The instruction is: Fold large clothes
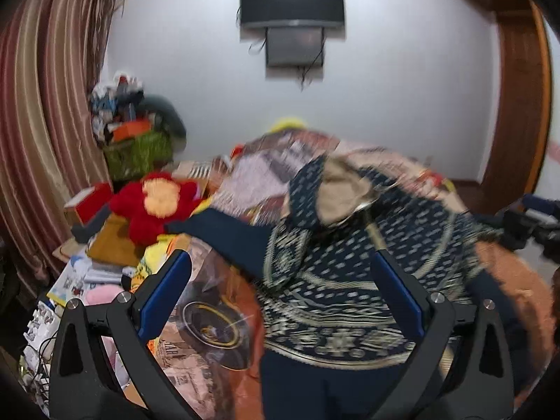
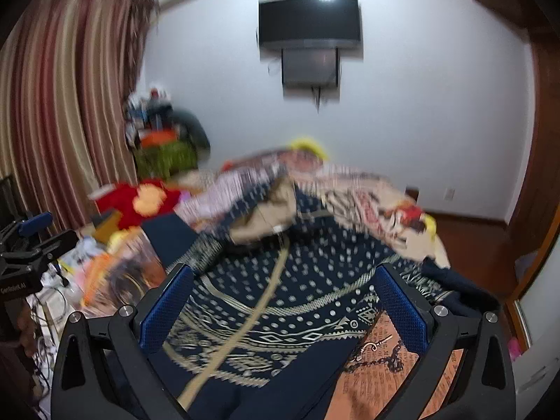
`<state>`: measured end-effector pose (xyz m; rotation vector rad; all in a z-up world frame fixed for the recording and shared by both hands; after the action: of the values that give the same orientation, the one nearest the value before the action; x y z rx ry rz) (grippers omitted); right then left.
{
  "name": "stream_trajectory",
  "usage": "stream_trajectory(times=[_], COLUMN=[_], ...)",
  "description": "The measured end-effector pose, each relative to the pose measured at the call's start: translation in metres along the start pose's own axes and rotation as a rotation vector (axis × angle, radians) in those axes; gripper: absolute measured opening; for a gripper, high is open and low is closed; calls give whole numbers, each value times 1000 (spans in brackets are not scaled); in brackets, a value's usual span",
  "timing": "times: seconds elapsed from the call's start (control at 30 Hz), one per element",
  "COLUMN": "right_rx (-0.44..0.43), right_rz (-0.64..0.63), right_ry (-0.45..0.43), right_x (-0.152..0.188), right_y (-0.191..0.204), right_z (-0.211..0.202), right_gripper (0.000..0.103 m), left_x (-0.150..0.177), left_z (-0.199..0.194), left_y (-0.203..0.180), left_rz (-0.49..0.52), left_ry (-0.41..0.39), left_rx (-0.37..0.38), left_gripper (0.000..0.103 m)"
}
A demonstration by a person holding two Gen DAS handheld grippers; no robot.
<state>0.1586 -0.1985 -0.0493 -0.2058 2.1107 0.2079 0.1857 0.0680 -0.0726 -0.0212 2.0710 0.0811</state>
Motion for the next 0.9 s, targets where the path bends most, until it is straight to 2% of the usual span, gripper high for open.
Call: stream_trajectory(times=[0.2, 0.23, 0.3, 0.37, 0.53, 0.63, 0.7, 0.83, 0.9], right_rx=[-45, -49, -47, -74, -118, -147, -166, -205, -220], right_rz=[17, 3, -25, -49, -108, -153, -173, -194, -209], right_ry=[139, 157, 190, 229, 293, 317, 334, 350, 352], right_x=[-11, -14, -18, -22, -27, -27, -26, -22, -20], right_y=[-22, -23, -23, -22, -10, 1, 7, 18, 23], right_z=[80, 92, 116, 139, 186, 209, 223, 240, 247], right_gripper=[103, 103, 103, 103, 103, 103, 103, 103, 103], left_x=[14, 11, 16, 20, 24, 27, 26, 19, 17], left_z=[102, 114, 147, 179, 244, 271, 280, 290, 295], left_y=[35, 42, 55, 64, 85, 97, 104, 109, 115], left_rz=[-11, -10, -47, -101, -229, -319, -361, -389, -404], left_ry=[195, 207, 284, 346, 469, 515, 515, 517, 530], left_rx=[-30, -35, -1, 35, 59, 68, 73, 76, 69], left_gripper=[103, 103, 103, 95, 83, 79, 79, 79, 74])
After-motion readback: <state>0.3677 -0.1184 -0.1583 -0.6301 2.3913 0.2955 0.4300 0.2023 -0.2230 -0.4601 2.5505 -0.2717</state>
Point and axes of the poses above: each gripper's, at about its wrist camera, not at the fingertips, and z roughly the way its jaws point, y to its left, x to its underside, the point moved 3 cm from there along z, roughly the way its jaws point, and after that the axes turned 2 degrees about z, right-handed, at the moved point
